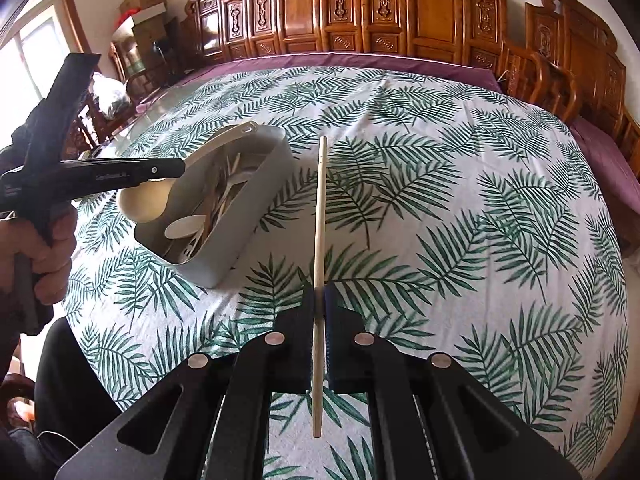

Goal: Organize utensils
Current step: 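Carry the white spoon over the tray with the left tool while the right tool carries the chopstick, then open the left tool to drop the white spoon in the tray while the right tool lowers the chopstick in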

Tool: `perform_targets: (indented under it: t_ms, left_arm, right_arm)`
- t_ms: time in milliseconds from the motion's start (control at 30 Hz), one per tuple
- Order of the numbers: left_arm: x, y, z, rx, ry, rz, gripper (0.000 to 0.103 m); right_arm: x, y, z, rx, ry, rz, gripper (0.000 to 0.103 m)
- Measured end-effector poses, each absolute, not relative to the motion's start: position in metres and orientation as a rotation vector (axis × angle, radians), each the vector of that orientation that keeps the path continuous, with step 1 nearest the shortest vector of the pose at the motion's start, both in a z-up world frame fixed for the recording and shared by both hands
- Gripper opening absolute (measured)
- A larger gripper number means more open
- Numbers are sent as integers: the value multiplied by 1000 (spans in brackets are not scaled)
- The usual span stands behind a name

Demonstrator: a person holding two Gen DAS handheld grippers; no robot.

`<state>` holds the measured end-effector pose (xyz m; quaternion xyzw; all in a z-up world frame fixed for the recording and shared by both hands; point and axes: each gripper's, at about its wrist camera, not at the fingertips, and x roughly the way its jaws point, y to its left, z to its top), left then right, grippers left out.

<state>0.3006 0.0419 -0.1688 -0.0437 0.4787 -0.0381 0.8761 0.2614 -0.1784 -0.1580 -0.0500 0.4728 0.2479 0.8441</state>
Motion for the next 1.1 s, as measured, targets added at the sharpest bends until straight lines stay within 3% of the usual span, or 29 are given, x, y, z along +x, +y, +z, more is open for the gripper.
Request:
perform_targets:
  t_ms: [600,1100]
  left_arm:
    - [323,64,-183,-152,1003,-26,3]
    - [293,90,-154,-128,932,-29,4]
  right_arm:
    - [273,-155,-162,-127,1016,545,6]
    - [278,-100,-154,-134,1001,620,6]
